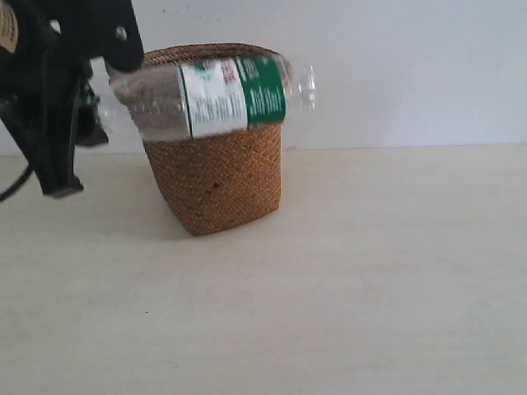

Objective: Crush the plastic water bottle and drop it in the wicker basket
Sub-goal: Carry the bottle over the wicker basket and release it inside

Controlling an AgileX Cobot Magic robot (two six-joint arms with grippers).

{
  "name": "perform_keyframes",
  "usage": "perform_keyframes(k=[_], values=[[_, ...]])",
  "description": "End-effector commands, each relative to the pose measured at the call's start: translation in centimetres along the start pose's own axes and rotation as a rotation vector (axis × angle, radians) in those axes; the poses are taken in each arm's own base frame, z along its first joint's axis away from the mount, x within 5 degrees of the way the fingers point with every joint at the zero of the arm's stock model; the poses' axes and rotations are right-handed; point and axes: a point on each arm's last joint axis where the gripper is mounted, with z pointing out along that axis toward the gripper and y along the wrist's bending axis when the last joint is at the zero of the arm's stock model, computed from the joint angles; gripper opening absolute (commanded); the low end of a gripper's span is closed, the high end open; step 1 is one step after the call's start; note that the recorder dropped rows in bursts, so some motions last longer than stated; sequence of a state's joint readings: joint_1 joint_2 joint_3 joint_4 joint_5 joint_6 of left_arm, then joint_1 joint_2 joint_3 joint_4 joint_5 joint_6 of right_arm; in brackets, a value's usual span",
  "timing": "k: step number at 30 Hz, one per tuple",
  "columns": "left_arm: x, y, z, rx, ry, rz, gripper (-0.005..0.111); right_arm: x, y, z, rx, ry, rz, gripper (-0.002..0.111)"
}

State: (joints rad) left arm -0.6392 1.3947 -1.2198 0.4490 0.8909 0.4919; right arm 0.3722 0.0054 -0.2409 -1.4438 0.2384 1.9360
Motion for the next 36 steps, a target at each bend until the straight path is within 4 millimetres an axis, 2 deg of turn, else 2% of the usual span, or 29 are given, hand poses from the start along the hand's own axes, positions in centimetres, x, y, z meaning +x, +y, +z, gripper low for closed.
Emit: perform_keyframes(k=[1,4,6,9,12,14,16,18,20,22,26,28,29,31,32,34,36], values=[[0.2,-3.7,2.2,0.286,0.022,0.022,0.004,0.0,-0.1,-0.1,0.003,-0.006,-0.008,0.000],[0.6,-5.5,4.2,0.373,0.078,0.070,0.004,0.0,-0.1,-0.1,0.003,-0.006,-0.008,0.000],[0.9,-5.1,5.0,0.302,0.114,0.091,0.004,0.0,-0.1,-0.1,0.003,-0.006,-0.008,0.000],[0.8,-2.7,5.3,0.056,0.110,0.099,0.004,0.0,-0.1,-0.1,0.003,-0.006,-0.008,0.000],[0.2,0.3,4.1,-0.140,0.018,0.067,0.004,0.0,-0.1,-0.1,0.003,-0.006,-0.008,0.000],[0.1,2.2,3.1,-0.197,0.009,0.037,0.004,0.0,-0.1,-0.1,0.003,-0.006,-0.008,0.000],[0.2,3.0,2.0,-0.209,0.009,0.000,0.004,0.0,-0.1,-0.1,0.003,-0.006,-0.008,0.000],[0.2,2.6,1.8,-0.157,-0.001,0.001,0.004,0.0,-0.1,-0.1,0.003,-0.006,-0.008,0.000],[0.1,0.5,2.0,0.071,-0.013,0.047,0.004,0.0,-0.1,-0.1,0.003,-0.006,-0.008,0.000],[0.0,-1.0,2.3,0.220,-0.004,0.062,0.004,0.0,-0.1,-0.1,0.003,-0.006,-0.008,0.000],[0.8,-2.8,3.5,0.368,0.096,0.067,0.004,0.0,-0.1,-0.1,0.003,-0.006,-0.008,0.000],[0.8,-2.8,4.5,0.359,0.120,0.076,0.004,0.0,-0.1,-0.1,0.003,-0.006,-0.008,0.000],[0.6,-2.2,4.8,0.285,0.105,0.054,0.004,0.0,-0.1,-0.1,0.003,-0.006,-0.008,0.000],[-0.2,0.5,4.2,0.035,0.022,0.106,0.004,0.0,-0.1,-0.1,0.003,-0.006,-0.008,0.000],[-0.7,3.1,3.1,-0.163,-0.031,0.129,0.004,0.0,-0.1,-0.1,0.003,-0.006,-0.008,0.000],[-1.2,6.8,1.2,-0.372,-0.068,0.123,0.004,0.0,0.0,-0.1,0.001,-0.006,-0.008,0.000],[-1.4,9.4,0.0,-0.458,-0.084,0.049,0.004,0.0,0.0,-0.1,0.001,-0.006,-0.008,0.000]])
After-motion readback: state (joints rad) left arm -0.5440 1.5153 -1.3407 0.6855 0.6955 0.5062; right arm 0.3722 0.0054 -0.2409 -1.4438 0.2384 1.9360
